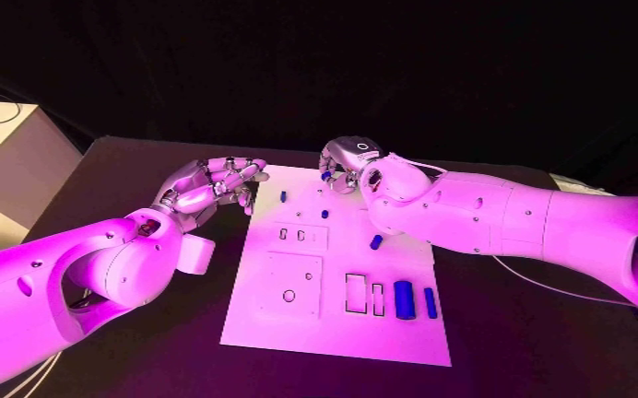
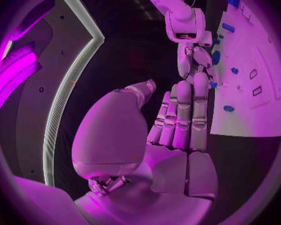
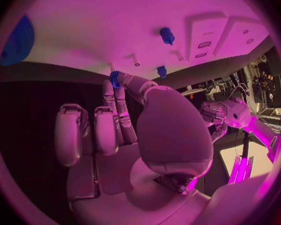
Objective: Assemble the parts on the task board
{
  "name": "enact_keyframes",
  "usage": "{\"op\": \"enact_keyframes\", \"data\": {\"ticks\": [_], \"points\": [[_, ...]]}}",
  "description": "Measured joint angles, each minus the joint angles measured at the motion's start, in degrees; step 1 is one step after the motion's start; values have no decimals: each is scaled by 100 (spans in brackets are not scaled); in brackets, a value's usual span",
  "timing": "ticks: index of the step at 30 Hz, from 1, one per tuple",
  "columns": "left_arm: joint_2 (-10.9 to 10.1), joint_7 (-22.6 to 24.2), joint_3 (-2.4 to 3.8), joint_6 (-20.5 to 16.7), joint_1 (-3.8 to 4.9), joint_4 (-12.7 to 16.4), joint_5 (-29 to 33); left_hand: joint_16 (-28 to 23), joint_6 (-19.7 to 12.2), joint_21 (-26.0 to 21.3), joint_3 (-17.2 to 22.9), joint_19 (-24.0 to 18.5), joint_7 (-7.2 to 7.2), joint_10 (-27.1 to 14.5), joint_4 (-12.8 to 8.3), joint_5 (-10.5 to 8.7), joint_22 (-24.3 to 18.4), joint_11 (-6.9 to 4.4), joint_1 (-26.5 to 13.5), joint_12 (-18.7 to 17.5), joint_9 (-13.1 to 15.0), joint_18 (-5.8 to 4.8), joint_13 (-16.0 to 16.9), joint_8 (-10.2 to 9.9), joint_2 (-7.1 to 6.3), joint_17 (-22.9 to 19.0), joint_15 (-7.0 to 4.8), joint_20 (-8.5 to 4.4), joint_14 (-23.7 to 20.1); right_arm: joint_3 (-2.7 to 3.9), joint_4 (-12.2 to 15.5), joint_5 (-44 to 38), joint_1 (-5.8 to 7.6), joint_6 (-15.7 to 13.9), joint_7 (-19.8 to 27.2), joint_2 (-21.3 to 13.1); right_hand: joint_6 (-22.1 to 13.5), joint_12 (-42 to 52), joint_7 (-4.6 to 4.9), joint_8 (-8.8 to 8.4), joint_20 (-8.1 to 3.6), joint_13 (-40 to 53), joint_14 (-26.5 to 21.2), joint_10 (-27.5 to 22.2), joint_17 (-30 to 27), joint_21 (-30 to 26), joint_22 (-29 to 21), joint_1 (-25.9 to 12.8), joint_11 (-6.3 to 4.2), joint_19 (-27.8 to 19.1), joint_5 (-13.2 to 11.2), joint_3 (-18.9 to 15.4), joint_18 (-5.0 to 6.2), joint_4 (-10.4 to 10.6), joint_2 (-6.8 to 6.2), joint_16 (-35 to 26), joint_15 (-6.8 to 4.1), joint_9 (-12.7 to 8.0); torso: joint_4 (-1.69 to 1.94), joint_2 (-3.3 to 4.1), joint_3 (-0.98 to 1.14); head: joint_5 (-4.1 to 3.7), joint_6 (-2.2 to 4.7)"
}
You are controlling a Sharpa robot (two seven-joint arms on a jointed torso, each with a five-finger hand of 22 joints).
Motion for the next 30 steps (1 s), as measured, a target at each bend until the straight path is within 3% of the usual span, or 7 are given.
{"op": "enact_keyframes", "data": {"ticks": [30], "points": [[2, 0, 4, 28, 59, 18, 5, 0, 0, 0, 0, 0, 0, 0, 0, 0, -2, 0, 0, 0, -1, -1, 1, 0, 0, 1, 0, 0, 0, 14, -89, -18, 17, 233, -169, 69, -75, 5, 35, -5, 0, 1, 0, 0, -23, 0, -12, 0, 0, 0, 22, 32, 0, -48, 0, 0, 0, 44, 22, 41, -25, 32, -12]]}}
